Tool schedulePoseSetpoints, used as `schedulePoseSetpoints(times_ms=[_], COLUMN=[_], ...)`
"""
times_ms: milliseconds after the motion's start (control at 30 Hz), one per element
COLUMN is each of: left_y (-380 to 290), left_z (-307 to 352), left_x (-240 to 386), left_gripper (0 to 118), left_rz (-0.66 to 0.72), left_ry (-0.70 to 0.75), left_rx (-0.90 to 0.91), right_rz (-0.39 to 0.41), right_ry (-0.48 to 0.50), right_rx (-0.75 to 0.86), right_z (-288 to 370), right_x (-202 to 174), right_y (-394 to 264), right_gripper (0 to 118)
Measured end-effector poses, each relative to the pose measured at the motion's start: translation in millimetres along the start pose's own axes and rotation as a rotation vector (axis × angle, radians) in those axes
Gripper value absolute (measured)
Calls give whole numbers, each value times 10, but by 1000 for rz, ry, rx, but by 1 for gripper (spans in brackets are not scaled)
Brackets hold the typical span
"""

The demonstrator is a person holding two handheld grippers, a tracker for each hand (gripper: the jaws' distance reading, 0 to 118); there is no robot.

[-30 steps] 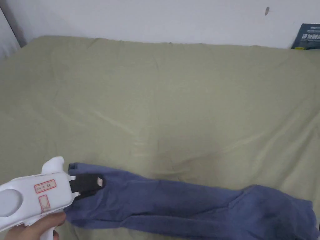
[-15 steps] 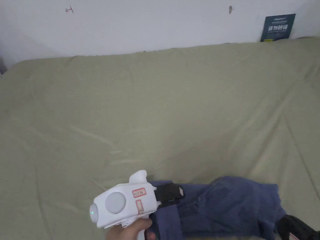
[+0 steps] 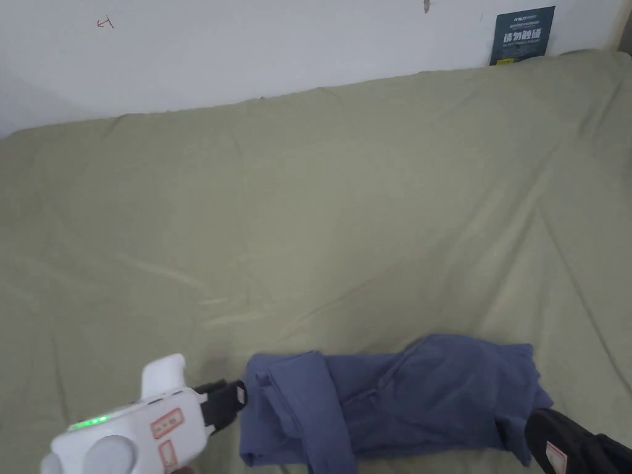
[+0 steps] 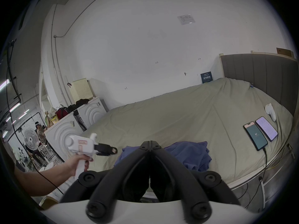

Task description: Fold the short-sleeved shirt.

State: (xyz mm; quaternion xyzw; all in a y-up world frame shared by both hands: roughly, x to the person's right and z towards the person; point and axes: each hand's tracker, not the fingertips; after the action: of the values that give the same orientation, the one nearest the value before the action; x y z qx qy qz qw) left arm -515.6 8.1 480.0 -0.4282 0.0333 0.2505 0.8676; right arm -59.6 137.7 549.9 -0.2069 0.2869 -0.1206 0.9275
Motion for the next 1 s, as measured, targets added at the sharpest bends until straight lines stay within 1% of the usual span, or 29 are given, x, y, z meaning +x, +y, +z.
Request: schedulePoseSetpoints(times_ms=[67, 233, 333, 400, 500, 633, 800, 867, 933, 1000], left_y=[-93, -109, -63, -30, -45, -91, -99, -110, -113, -142], left_z=[-189, -451, -452, -487, -462, -426, -310, -282, -322, -365], left_x=[85, 323, 607, 630, 816, 939, 1084, 1118, 1118, 1197], left_gripper=[12, 12, 12, 12, 12, 12, 12, 12, 12, 12], left_rz=[-32, -23, -129, -137, -248, -310, -332, -344, -324, -341], left_ry=[-18, -53, 19, 24, 126, 164, 166, 150, 102, 114], left_rx=[-63, -74, -45, -54, -62, -58, -62, -58, -78, -81], right_rz=[5, -16, -16, -28, -37, -48, -63, -68, -73, -74], right_ry=[-10, -43, -61, -68, -75, -84, -88, -88, -86, -87], right_rx=[-4, -5, -16, -7, 1, 4, 10, 11, 11, 10], right_z=[21, 79, 84, 114, 135, 153, 174, 173, 171, 171], right_x=[1, 93, 147, 183, 230, 302, 361, 377, 382, 380], right_y=[-2, -14, -21, -17, -16, -27, -44, -59, -65, -67], right_gripper=[0, 0, 0, 0, 0, 0, 0, 0, 0, 0])
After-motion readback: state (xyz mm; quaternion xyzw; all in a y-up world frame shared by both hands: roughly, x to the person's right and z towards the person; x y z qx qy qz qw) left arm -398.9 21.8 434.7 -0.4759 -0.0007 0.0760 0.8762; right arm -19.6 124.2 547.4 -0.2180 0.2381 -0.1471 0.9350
